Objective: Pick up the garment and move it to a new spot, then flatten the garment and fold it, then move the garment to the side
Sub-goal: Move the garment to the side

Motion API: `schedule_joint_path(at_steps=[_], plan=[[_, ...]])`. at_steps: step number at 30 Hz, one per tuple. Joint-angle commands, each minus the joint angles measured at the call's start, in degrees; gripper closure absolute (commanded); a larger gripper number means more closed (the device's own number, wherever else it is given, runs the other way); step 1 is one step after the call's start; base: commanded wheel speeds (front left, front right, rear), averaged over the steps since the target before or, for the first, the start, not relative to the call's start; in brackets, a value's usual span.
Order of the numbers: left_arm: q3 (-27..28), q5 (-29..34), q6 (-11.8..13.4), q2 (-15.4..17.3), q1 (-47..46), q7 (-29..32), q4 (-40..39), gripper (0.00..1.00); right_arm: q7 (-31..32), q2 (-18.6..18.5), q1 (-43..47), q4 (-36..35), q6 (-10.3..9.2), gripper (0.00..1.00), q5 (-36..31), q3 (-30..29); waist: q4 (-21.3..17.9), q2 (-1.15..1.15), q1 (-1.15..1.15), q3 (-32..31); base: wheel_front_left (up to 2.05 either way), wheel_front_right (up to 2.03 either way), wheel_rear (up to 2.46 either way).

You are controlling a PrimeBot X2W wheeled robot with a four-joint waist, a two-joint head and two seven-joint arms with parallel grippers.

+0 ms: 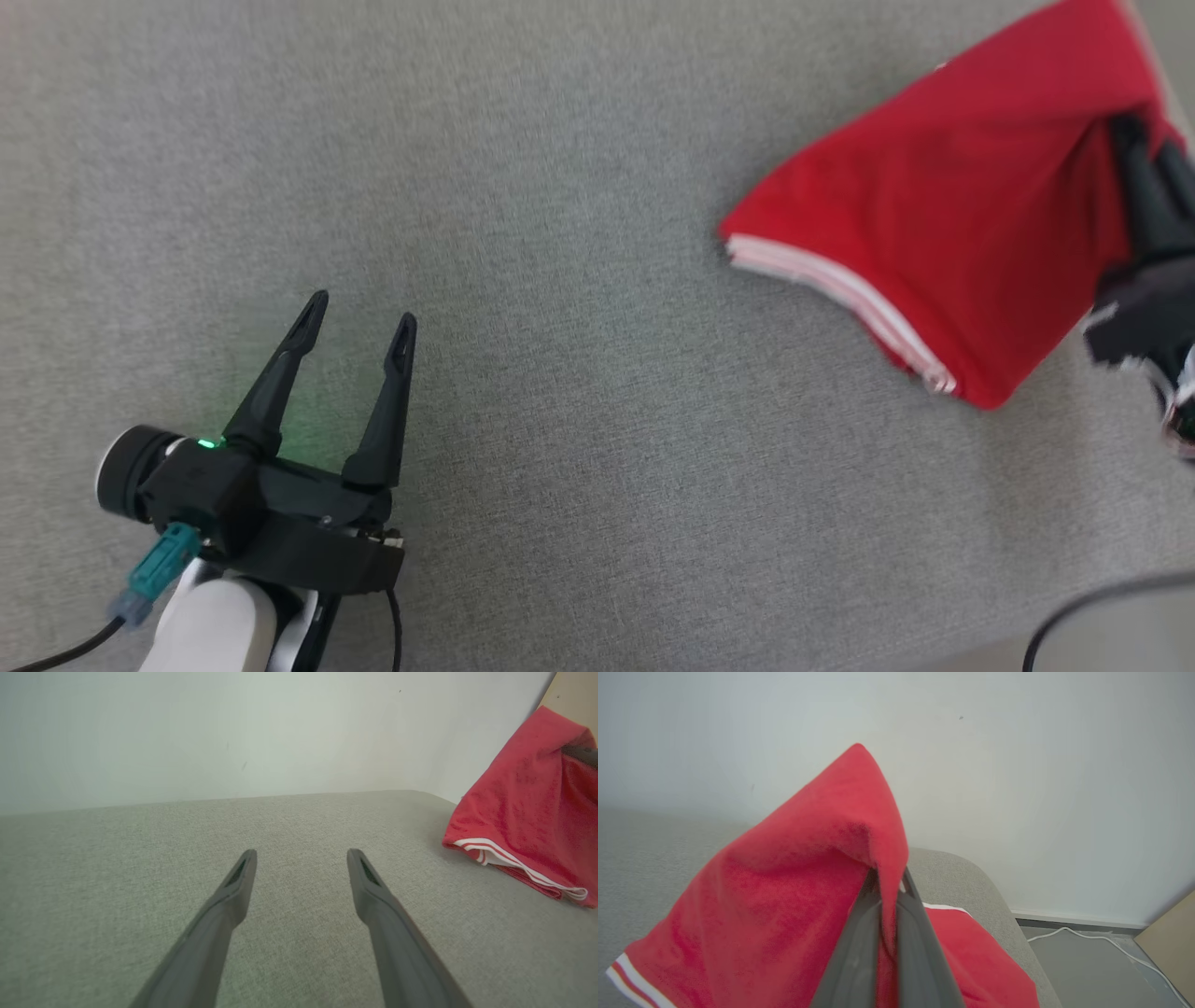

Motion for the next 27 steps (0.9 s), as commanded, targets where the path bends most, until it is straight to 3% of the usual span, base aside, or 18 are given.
schedule_joint_path(at_steps=[1,7,13,20,21,22,23,27], plan=[[-0.4,0.8,-0.4,0.3,-0.8,0.2,-0.4,0.0,-0.7,0.0,-2.5,3.7,-0.07,1.0,0.8,-0.3,-0.2,-0.01,-0.01,3.4,0.0,0.0,0.0],[-2.6,1.3,-1.2,-0.3,-2.5,0.8,-1.0,0.0,-2.6,-3.9,-9.1,15.2,-0.07,1.0,4.4,-0.7,1.8,-0.01,-0.01,6.3,0.0,0.0,0.0],[-4.3,1.7,-1.9,-0.3,-3.1,1.5,-0.7,0.0,-3.7,-8.5,-11.9,19.3,-0.07,1.0,7.8,-2.7,2.1,-0.01,-0.01,8.0,0.0,0.0,0.0],[-6.3,2.1,-2.9,-0.8,-4.9,1.5,0.3,0.0,-2.0,-11.9,-14.5,25.9,-0.08,1.0,11.4,0.6,2.9,-0.01,-0.01,9.6,0.0,0.0,0.0],[-6.5,2.0,-3.0,-0.9,-5.0,1.5,0.6,0.0,-1.5,-11.6,-14.8,27.4,-0.07,0.94,11.9,0.9,3.1,-0.01,-0.01,9.6,0.0,0.0,0.0],[-6.8,2.0,-3.0,-1.0,-5.1,1.4,0.8,0.0,-1.1,-11.2,-15.1,28.8,-0.07,0.59,12.1,1.3,3.3,-0.01,-0.01,9.6,0.0,0.0,0.0],[-7.0,1.9,-3.1,-1.2,-5.2,1.3,1.1,0.0,-1.1,-11.0,-15.4,30.2,-0.07,0.0,12.3,1.5,3.5,-0.01,-0.01,9.4,0.0,0.0,0.0],[-6.8,1.4,-3.0,-1.2,-5.5,0.7,1.6,0.0,-2.3,-10.2,-16.7,35.5,-0.07,0.0,11.4,1.3,4.1,-0.01,-0.01,8.6,0.0,0.0,0.0]])
